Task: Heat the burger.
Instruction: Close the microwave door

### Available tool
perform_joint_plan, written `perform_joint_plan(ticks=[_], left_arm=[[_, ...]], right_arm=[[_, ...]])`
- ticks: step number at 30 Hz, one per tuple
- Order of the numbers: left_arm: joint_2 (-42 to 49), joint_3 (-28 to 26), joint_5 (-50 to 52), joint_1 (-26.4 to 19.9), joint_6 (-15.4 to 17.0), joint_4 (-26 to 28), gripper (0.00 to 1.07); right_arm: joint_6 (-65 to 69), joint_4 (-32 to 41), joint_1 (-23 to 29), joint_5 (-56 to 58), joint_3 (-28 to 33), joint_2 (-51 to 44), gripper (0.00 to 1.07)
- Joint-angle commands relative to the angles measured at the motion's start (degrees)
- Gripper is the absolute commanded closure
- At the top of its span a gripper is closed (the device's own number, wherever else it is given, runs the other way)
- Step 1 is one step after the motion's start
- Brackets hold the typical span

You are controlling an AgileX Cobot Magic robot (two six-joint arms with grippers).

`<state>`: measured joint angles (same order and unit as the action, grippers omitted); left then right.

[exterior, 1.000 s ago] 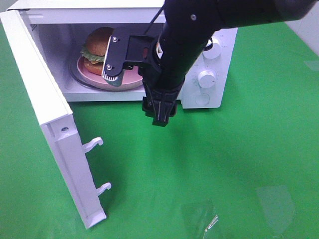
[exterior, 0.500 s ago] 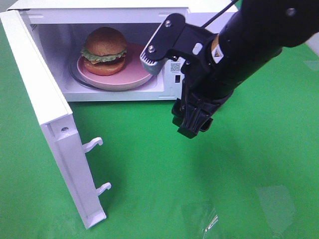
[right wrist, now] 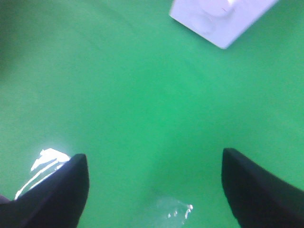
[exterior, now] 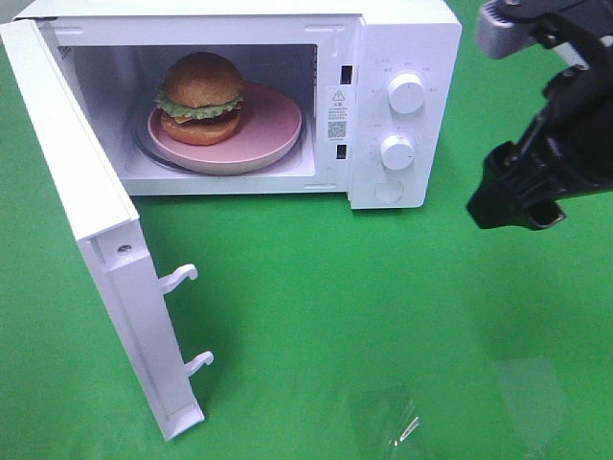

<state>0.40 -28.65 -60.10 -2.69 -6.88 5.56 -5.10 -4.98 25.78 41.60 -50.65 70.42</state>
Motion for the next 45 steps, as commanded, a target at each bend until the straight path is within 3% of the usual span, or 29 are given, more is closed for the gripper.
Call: perform_joint_plan(ticks=[1, 12, 24, 33, 37, 45], left_arm=[[0.9, 0.2, 0.7, -0.2, 0.2, 0.5, 0.09], [0.9, 0.2, 0.7, -0.2, 0.2, 0.5, 0.09], [0.9, 0.2, 0.7, -0.2, 0.2, 0.5, 0.09], [0.9, 0.2, 0.7, -0.2, 0.2, 0.5, 0.09], [0.9, 0.2, 0.7, -0.2, 0.2, 0.5, 0.09], [0.9, 0.2, 0.7, -0.2, 0.2, 0.5, 0.09]], right_arm=[[5.1, 0.6, -6.9, 4.8, 1.4, -4.6, 0.31], [9.8, 0.5, -8.8, 19.0, 1.4, -16.6, 0.31], [9.3, 0.5, -8.8, 23.0, 1.4, -28.1, 0.31], [9.2, -0.1, -10.1, 22.7, 9.5, -44.3, 0.31], [5.7, 0.6, -16.3, 21.0, 14.0, -56.7, 0.3], [6.0, 4.6, -20.7, 18.2, 19.3, -65.3, 0.31]])
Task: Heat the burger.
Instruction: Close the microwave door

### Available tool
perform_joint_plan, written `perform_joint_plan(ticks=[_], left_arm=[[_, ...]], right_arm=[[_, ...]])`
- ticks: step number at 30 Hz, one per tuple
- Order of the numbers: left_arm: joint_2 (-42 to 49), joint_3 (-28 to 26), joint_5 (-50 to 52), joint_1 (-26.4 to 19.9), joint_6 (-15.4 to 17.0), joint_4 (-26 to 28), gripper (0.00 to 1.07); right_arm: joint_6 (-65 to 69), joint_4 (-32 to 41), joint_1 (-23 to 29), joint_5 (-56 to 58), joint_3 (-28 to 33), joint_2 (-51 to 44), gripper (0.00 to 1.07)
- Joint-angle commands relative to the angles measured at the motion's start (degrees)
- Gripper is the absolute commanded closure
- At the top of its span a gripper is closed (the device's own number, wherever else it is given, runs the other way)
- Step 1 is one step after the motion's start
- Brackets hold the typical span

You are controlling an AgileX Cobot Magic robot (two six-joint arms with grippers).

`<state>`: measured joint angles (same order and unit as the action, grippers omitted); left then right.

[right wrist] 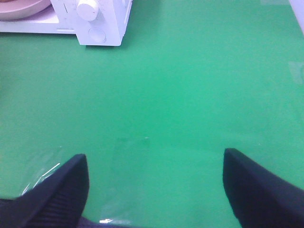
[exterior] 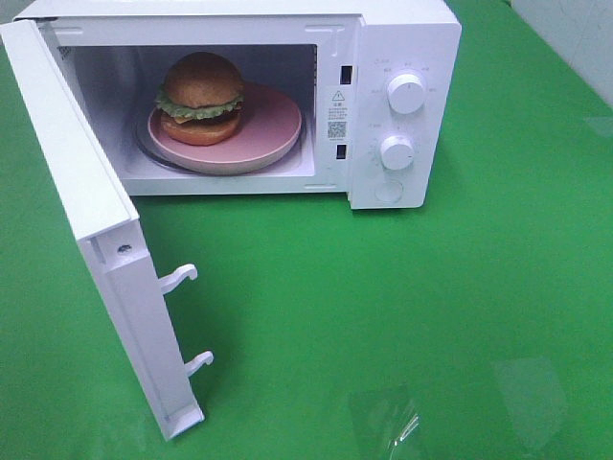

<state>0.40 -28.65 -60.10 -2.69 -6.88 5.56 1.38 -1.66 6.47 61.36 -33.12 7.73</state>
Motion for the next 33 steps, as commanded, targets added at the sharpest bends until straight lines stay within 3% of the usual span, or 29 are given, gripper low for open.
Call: perform_joint_plan(ticks=[1, 9, 33], left_arm=[[0.9, 0.2, 0.7, -0.2, 0.2, 0.5, 0.09], [0.9, 0.2, 0.7, -0.2, 0.2, 0.5, 0.09], [0.9, 0.2, 0.7, -0.2, 0.2, 0.4, 0.09]], right_arm=[[-0.3, 1.3, -2.2, -3.1, 3.6, -4.2, 0.31], [0.1, 1.1, -2.5, -4.0, 4.1, -9.4, 0.31], [-0.1, 1.2, -2.3, -4.0, 4.1, -9.3, 0.31]])
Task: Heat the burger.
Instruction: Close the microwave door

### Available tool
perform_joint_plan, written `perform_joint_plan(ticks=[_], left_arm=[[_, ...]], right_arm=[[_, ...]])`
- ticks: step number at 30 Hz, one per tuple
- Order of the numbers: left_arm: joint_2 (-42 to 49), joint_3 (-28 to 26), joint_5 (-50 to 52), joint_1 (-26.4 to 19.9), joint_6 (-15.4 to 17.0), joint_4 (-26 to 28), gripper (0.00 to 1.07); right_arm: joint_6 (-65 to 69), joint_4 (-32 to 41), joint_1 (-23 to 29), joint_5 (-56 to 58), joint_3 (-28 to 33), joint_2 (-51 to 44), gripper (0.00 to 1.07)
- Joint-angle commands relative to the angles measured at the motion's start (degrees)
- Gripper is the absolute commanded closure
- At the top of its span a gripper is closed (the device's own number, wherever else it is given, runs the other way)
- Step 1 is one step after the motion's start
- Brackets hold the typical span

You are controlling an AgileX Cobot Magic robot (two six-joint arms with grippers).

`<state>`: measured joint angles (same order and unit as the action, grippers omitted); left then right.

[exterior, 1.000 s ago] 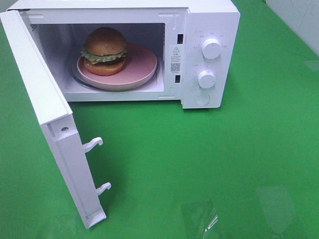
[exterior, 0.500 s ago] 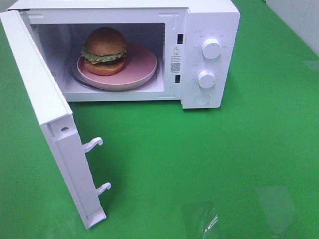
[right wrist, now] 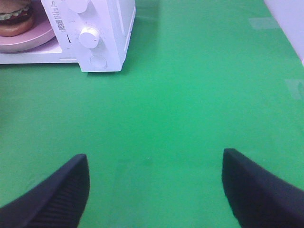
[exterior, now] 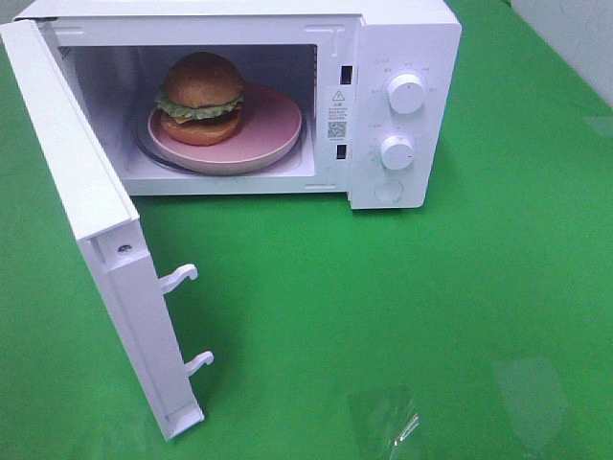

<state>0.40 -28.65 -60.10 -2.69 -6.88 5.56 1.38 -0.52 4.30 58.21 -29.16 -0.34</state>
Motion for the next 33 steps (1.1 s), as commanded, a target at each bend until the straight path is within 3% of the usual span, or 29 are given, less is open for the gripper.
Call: perform_joint_plan(ticks=[1, 24, 30, 33], left_arm=[[0.9, 0.2, 0.7, -0.2, 0.2, 0.4, 0.09], [0.9, 0.2, 0.7, -0.2, 0.2, 0.6, 0.09], [0.9, -0.4, 1.5, -0.2, 0.6, 5.2, 0.09], [0.7, -2.2, 3.1, -0.2, -1.9, 5.7, 0.09]], right_arm=[[-0.1, 0.1, -0.2, -0.8, 0.1, -1.3, 0.31], [-0.1, 0.1, -0.2, -0.8, 0.1, -1.3, 0.31], [-0.1, 0.1, -0.2, -0.8, 0.1, -1.3, 0.31], [-0.1, 0.1, -0.2, -0.8, 0.1, -1.3, 0.31]])
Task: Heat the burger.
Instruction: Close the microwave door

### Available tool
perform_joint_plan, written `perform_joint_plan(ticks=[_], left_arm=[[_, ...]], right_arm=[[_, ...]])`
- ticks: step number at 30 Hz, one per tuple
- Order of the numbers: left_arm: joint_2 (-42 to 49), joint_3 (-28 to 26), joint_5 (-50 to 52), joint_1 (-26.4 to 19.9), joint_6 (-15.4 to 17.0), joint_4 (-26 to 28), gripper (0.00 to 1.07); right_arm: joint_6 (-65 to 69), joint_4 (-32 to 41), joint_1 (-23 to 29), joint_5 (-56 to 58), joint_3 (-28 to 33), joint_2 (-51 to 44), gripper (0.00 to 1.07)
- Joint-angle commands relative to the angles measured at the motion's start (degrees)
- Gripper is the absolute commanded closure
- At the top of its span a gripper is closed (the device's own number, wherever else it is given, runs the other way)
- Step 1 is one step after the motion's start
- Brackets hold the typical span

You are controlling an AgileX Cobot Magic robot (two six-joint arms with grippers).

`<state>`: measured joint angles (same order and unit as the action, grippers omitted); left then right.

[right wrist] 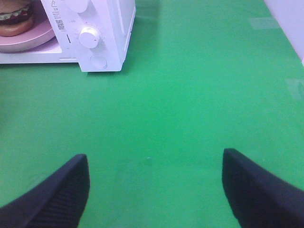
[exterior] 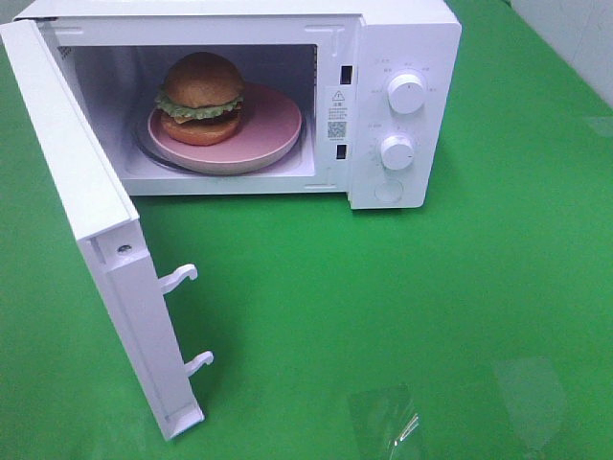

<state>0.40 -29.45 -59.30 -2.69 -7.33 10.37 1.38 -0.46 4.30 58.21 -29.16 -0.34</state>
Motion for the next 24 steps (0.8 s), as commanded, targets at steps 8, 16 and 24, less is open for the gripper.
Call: perform_joint_plan(ticks=[8, 16, 24], left_arm=[[-3.8, -1.9, 11.1, -0.2, -2.0, 0.1, 0.23], [-15.1, -1.7, 21.8, -0.2, -2.0, 0.1, 1.07], [-22.2, 1.0, 35.6, -0.2, -2.6, 0.0, 1.07]], right_arm=[[-0.1, 0.0, -0.2, -0.8, 0.1, -1.3, 0.31], [-0.1, 0.0, -0.2, -0.8, 0.1, -1.3, 0.31], [-0.1, 0.0, -0.2, -0.8, 0.1, -1.3, 0.31]])
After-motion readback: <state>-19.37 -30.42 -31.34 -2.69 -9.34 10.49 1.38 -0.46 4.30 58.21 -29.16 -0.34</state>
